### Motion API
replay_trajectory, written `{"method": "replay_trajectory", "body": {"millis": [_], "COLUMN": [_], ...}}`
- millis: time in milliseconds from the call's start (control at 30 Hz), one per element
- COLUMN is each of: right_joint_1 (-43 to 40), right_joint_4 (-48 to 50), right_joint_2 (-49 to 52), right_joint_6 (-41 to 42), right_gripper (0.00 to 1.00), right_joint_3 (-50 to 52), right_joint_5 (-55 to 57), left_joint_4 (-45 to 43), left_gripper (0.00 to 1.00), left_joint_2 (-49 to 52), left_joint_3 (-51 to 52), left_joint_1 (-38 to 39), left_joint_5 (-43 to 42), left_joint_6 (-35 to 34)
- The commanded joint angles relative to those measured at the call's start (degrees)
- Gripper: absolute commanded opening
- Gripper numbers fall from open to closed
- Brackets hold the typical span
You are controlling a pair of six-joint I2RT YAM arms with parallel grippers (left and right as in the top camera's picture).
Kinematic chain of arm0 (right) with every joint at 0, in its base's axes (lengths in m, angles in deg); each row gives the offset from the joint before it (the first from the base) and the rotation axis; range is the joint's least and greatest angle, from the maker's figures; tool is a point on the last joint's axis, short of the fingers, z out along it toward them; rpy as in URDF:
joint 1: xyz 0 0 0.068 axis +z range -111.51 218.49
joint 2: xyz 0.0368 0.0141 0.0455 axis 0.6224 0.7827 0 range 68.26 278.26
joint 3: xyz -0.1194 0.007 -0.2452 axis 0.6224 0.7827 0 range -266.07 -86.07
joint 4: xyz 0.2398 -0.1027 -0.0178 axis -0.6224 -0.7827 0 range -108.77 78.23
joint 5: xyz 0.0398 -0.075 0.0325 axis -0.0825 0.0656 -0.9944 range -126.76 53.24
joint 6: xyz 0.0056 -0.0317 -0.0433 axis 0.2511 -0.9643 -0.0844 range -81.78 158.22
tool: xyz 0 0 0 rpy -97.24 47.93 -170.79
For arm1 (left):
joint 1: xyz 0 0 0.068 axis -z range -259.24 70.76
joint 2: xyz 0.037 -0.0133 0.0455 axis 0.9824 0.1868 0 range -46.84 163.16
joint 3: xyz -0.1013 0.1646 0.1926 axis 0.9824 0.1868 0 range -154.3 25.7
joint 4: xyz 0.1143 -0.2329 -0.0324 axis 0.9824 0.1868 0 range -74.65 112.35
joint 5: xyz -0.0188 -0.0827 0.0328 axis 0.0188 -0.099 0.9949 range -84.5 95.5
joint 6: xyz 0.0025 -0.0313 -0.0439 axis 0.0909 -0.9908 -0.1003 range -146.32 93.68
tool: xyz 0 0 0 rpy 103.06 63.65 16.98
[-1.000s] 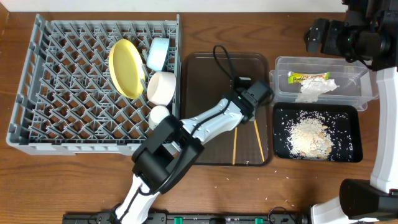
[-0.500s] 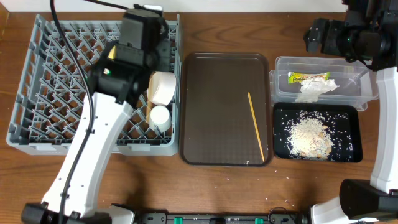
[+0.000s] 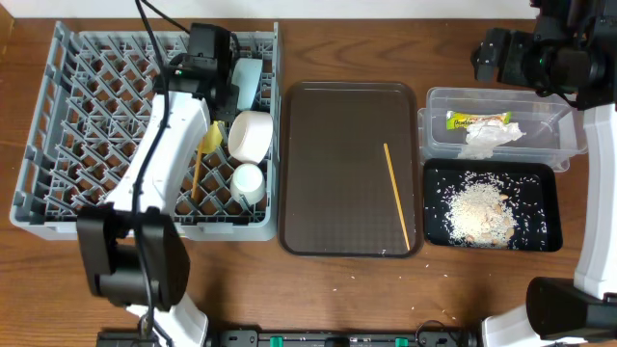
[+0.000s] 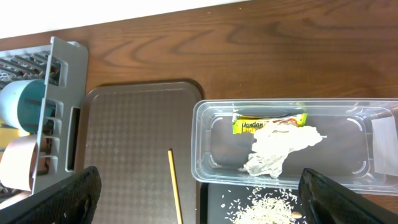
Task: Sort waste into correct bins and load items into the dishwasher
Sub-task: 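Release the chopstick and move the left gripper back to the tray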
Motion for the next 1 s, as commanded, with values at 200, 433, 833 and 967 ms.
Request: {"method": "replay_trajectory", "body": {"millis": [200, 433, 833, 967], "right_joint_1": [0.46, 0.46, 0.46, 0.46], "right_joint_4": [-0.04, -0.04, -0.04, -0.04], "right_joint_2": [0.13, 0.13, 0.13, 0.13], "right_joint_6": [0.61, 0.61, 0.61, 0.61], "right_gripper": [0.99, 0.99, 0.99, 0.99], "right_joint_3": [0.13, 0.13, 0.13, 0.13], "right_joint_5": [-0.07, -0.07, -0.07, -0.07], "left_joint_4": [-2.89, -1.75, -3.21, -7.67], "left_gripper": [0.41, 0.42, 0.60, 0.68], "left_joint_2": [2.78, -5.25, -4.94, 2.10], "left_joint_3": [-0.07, -2.16, -1.16, -1.16], "left_joint_1": [-0.33, 3.91, 27.08, 32.30], "left_joint_5": [1.33, -1.01, -10.60, -10.56], "left_joint_6": [-0.94, -10.71, -34.51, -36.28]}}
